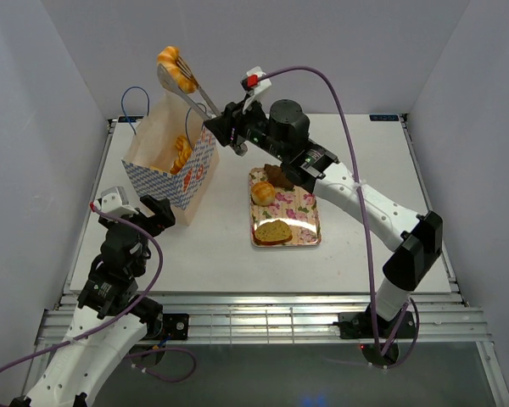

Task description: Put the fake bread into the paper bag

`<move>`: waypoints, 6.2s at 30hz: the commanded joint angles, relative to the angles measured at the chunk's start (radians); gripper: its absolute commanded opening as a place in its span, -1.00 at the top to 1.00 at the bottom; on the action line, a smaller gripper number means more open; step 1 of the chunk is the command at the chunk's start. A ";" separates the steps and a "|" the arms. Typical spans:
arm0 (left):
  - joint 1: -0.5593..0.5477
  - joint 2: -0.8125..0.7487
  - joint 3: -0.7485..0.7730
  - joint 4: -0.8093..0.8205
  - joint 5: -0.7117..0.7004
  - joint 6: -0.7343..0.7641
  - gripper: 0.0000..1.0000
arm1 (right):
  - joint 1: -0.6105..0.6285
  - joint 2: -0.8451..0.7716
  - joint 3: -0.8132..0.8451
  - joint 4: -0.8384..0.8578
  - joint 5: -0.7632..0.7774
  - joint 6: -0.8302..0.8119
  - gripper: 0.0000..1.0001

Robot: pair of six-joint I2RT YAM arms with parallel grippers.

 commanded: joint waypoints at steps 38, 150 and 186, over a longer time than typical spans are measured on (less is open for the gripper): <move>-0.006 -0.007 -0.003 0.017 0.014 0.008 -0.93 | -0.005 -0.187 -0.133 0.083 0.306 -0.042 -0.24; -0.006 -0.035 -0.006 0.023 0.017 0.008 -0.96 | -0.275 -0.036 -0.790 -0.017 0.080 0.155 0.05; -0.006 -0.059 -0.008 0.022 0.014 0.007 -0.96 | -0.273 -0.247 -0.725 -0.129 0.143 0.116 0.50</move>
